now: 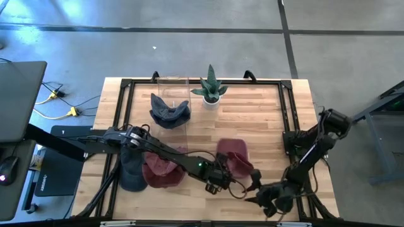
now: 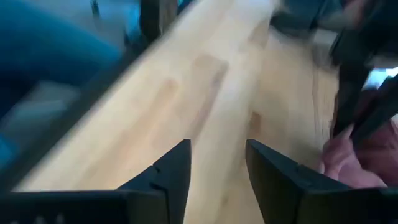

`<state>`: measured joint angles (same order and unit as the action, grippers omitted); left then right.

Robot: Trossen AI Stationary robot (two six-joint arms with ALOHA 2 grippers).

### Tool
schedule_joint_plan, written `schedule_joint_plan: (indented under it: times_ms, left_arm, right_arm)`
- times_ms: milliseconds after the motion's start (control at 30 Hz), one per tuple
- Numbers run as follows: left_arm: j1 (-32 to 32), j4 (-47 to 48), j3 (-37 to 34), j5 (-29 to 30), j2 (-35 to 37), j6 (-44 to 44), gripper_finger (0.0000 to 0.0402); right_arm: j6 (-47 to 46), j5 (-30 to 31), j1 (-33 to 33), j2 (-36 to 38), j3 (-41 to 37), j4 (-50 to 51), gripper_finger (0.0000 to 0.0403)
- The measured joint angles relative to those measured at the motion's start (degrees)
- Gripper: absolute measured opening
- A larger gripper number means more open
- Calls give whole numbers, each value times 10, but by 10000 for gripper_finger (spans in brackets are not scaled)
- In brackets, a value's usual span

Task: Pick & Place hat
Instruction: Put the red cap into the bottom transparent bin

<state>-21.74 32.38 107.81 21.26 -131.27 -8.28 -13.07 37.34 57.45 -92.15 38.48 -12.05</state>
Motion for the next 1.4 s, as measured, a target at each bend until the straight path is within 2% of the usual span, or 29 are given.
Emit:
schedule_joint_plan:
  times_ms: [67, 167, 267, 567, 733, 833, 1000, 1133, 1300, 1400]
  left_arm:
    - [0, 4, 10, -3, 0, 2, 19]
    - [0, 7, 23, -15, -1, 12, 8]
    - [0, 2, 31, -28, 0, 14, 3]
    - [1, 2, 32, -54, 0, 25, 6]
    - [5, 0, 32, -57, 0, 41, 6]
    - [5, -8, 32, -57, 0, 41, 6]
    - [4, -14, 32, -60, 0, 41, 7]
    - [4, -14, 32, -67, 0, 43, 7]
    - [4, -25, 32, -134, 0, 40, 16]
    - [5, -23, 32, -198, 0, 31, 47]
  right_arm:
    - [-14, -12, -13, -14, 32, 80, 138]
    - [-74, 10, -28, -28, 74, 242, 124]
    - [-139, 28, -37, -32, 99, 329, 127]
    - [-177, 17, -43, -31, 136, 337, 205]
    - [-225, 48, -43, -31, 138, 346, 204]
    - [-258, 59, -45, -37, 127, 350, 191]
    - [-271, 9, -58, -67, 114, 344, 161]
    - [-254, -14, -67, -86, 113, 345, 113]
    - [-207, -44, -71, -83, 113, 351, 15]
    - [-172, -48, -71, -73, 113, 360, 18]
